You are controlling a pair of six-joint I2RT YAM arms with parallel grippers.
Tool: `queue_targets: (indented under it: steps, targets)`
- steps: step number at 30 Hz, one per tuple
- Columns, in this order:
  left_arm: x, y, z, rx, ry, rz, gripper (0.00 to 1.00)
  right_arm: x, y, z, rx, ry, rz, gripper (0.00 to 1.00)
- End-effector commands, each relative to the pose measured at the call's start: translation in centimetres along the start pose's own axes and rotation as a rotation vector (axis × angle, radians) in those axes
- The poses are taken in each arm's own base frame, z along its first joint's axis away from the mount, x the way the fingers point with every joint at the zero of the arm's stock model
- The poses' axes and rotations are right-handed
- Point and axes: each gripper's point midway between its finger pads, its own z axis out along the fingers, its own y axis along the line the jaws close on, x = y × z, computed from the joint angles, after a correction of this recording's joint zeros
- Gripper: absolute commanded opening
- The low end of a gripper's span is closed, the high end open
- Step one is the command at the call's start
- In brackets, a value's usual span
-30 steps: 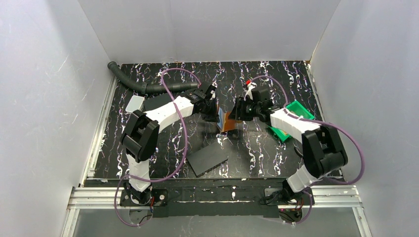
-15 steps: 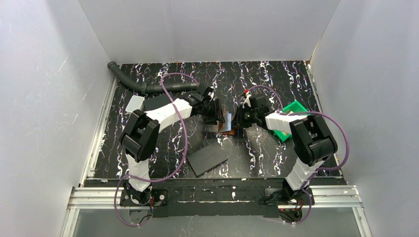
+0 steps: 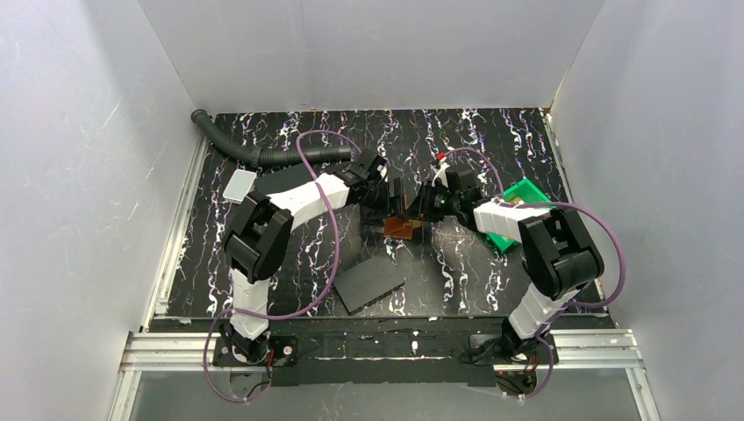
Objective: Put the credit cards into the card holder
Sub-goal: Open the card holder at the center of the board.
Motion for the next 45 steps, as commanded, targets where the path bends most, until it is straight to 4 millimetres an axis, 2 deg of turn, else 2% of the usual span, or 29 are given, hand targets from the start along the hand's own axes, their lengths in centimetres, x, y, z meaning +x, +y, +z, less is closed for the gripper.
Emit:
queue_targets:
  steps: [1, 4, 8, 11, 13, 16, 19, 22, 24, 26, 29, 33, 40, 45]
  targets:
    - [-0.1, -0.4, -0.2, 0.001, 0.008, 0.013, 0.69, -1.4, 3.5, -0.7, -0.147, -0.054, 0.017, 0.29]
    - [-0.2, -0.1, -0.4, -0.004, -0.009, 0.011, 0.58, -1.4, 3.7, -0.6, -0.155, -0.055, 0.021, 0.29]
    - [-0.4, 0.5, -0.7, -0.017, -0.028, 0.0, 0.33, -1.3, 3.7, -0.4, -0.15, -0.046, 0.015, 0.29]
    - [-0.4, 1.1, -0.9, -0.027, -0.038, -0.007, 0.26, -1.1, 3.8, -0.2, -0.142, -0.039, 0.009, 0.29]
    - [-0.4, 1.6, -0.9, -0.034, -0.036, -0.019, 0.15, -1.0, 3.5, -0.2, -0.115, -0.035, -0.001, 0.29]
    - [-0.5, 1.9, -1.2, -0.015, -0.049, -0.043, 0.01, -0.9, 2.8, -0.2, -0.079, -0.03, -0.004, 0.38]
    - [-0.6, 2.1, -1.7, 0.023, -0.071, -0.053, 0.0, -0.7, 2.9, 0.1, -0.085, -0.018, 0.016, 0.43]
    - [-0.7, 2.2, -2.5, 0.124, -0.092, -0.093, 0.0, -1.1, 3.0, -0.2, -0.091, -0.036, 0.036, 0.54]
    - [-0.5, 3.3, -2.9, 0.178, -0.103, -0.159, 0.0, -1.3, 2.9, -0.3, -0.099, -0.042, 0.049, 0.6]
    - [-1.0, 3.6, -3.6, 0.223, -0.128, -0.17, 0.0, -1.4, 3.0, -0.2, -0.13, -0.034, 0.072, 0.6]
    - [-0.5, 4.7, -4.3, 0.236, -0.125, -0.187, 0.0, -1.3, 3.2, 0.1, -0.169, -0.025, 0.11, 0.57]
    - [-0.4, 5.9, -5.2, 0.234, -0.15, -0.2, 0.0, -1.0, 4.5, 0.5, -0.235, -0.006, 0.118, 0.5]
    - [0.3, 6.8, -4.8, 0.232, -0.124, -0.217, 0.0, -1.0, 4.7, 1.2, -0.237, 0.006, 0.117, 0.45]
    - [0.7, 7.2, -4.6, 0.226, -0.109, -0.229, 0.0, -0.9, 4.9, 1.9, -0.255, 0.022, 0.116, 0.49]
